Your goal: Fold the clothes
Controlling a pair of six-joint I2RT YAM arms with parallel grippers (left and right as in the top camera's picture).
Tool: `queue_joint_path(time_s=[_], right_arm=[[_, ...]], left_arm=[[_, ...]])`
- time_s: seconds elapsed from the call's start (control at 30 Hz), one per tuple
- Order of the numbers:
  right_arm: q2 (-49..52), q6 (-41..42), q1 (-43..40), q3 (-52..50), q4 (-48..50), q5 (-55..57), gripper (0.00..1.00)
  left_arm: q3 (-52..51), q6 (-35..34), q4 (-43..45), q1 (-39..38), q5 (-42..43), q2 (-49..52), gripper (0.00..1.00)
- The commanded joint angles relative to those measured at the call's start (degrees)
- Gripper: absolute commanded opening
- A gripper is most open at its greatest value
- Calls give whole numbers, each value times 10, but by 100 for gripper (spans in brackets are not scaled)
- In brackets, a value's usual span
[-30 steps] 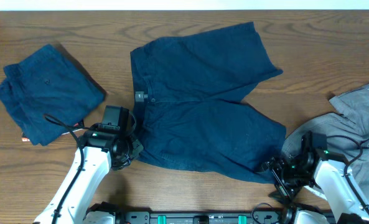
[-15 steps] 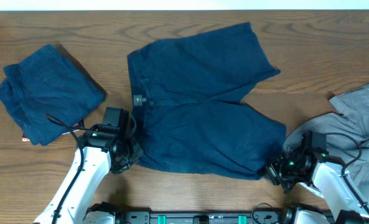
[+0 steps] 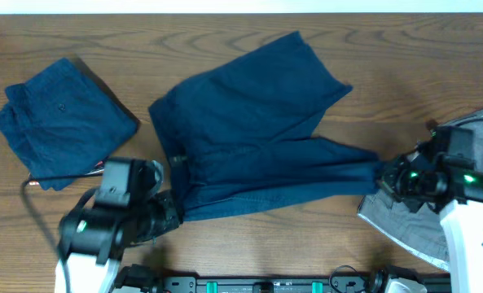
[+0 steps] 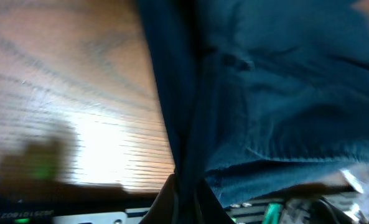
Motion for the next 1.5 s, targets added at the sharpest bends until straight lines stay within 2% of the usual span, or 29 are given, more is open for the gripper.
queue_joint_path(time_s=[0.0,0.1,0.17,0.47,0.7,1.03,1.2,1.23,1.27,1.3,1.33,1.37,1.4,1.47], right_arm=[[-27,-64,-3,61,2,63,1],[-34,-114,0,102,9,61,1],[-32,-131,3,122,30,61,1],[14,-133,80,136,306,32,1],[147,-132,150,136,435,37,1],[342,-133,186,136,604,47,1],[424,-132,214,136,759,47,1],[438,-132,221,136,793,47,2],[456,-132,229,136,834,47,6],[474,-132,238,136,875,47,13],[488,-132,244,136,905,47,21],[501,-133,250,136,931,47,40],[513,-132,254,136,951,47,52],[519,-133,256,136,951,46,67]], left_arm=[[31,19,-16,3,-7,-54,6],[40,15,-4,3,-16,-87,6],[40,5,11,3,-50,-92,6],[33,-107,71,3,-201,-8,6],[32,-205,106,3,-266,120,6],[32,-238,221,12,-287,304,6],[32,-266,242,21,-287,358,7],[32,-266,252,23,-287,365,11],[32,-266,268,25,-287,372,15],[32,-266,287,27,-287,377,21],[32,-266,305,30,-287,379,23],[32,-266,324,34,-287,380,28],[32,-266,344,40,-287,380,32],[33,-266,362,52,-283,377,45]])
